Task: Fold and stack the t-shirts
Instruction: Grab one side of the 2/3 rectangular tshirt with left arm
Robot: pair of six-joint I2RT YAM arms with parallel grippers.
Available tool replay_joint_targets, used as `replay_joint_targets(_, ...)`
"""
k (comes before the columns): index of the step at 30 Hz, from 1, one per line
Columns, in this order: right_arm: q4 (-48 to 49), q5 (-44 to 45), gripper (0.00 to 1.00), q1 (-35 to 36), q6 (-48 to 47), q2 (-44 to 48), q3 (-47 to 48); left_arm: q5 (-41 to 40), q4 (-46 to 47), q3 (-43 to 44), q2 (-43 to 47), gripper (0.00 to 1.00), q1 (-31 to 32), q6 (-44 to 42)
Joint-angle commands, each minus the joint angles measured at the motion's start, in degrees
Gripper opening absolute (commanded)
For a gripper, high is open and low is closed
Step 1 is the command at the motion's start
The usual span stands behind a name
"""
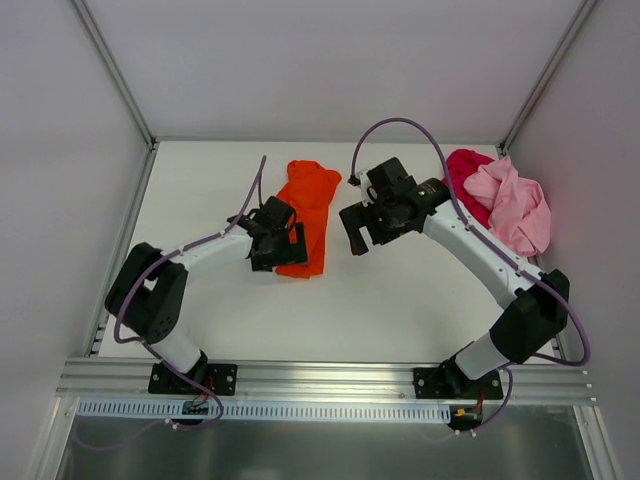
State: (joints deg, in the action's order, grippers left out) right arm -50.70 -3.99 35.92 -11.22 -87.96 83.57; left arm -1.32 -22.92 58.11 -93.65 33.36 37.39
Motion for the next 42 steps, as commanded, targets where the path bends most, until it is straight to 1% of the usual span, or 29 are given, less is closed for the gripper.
replay_joint_targets(1,1.0,-1.3,1.00,-0.2,-0.4,-0.1,0.6,-3.9,-3.7,1.1,6.9,0.99,0.7,3.4)
replay_joint_targets(4,1.6,-2.0,1.00,-0.2,-0.3,-0.2,0.7,-5.4,-3.8,0.3,7.4,0.99,0.8,4.3)
replay_joint_targets(7,1.5,-2.9,1.00,-0.1,-0.2,-0.5,1.1,-4.3,-4.2,-0.2,6.9,0.99,0.9,5.5)
replay_joint_targets(8,1.4,-2.8,1.00,-0.1,-0.2,-0.5,1.1,-3.6,-2.9,-1.5,7.2,0.99,1.2,5.6)
replay_joint_targets(10,1.3,-2.7,1.00,-0.1,-0.2,-0.5,0.8,-7.3,-4.8,-0.9,7.1,0.99,2.3,5.4)
replay_joint_targets(12,1.5,-2.8,1.00,-0.2,-0.1,-0.2,0.5,-8.4,-6.3,0.2,5.9,0.99,2.8,4.8)
replay_joint_targets(16,1.3,-2.8,1.00,-0.1,-0.2,0.0,0.0,-5.9,-4.7,-1.8,5.9,0.98,2.8,6.3)
replay_joint_targets(20,1.4,-3.0,1.00,-0.1,-0.1,0.2,-0.1,-5.4,-5.5,-2.4,5.5,0.98,3.2,9.1)
replay_joint_targets(23,1.3,-3.1,1.00,-0.1,-0.1,0.2,-0.1,-4.6,-3.3,-3.8,4.8,0.97,3.8,10.0)
replay_joint_targets(33,1.7,-4.1,1.00,-0.2,0.1,1.3,-2.2,-6.8,-0.2,-1.6,-1.4,0.95,4.2,9.6)
replay_joint_targets(42,1.9,-4.5,1.00,-0.2,0.1,1.2,-2.8,-10.5,0.4,1.3,-3.6,0.92,4.3,7.8)
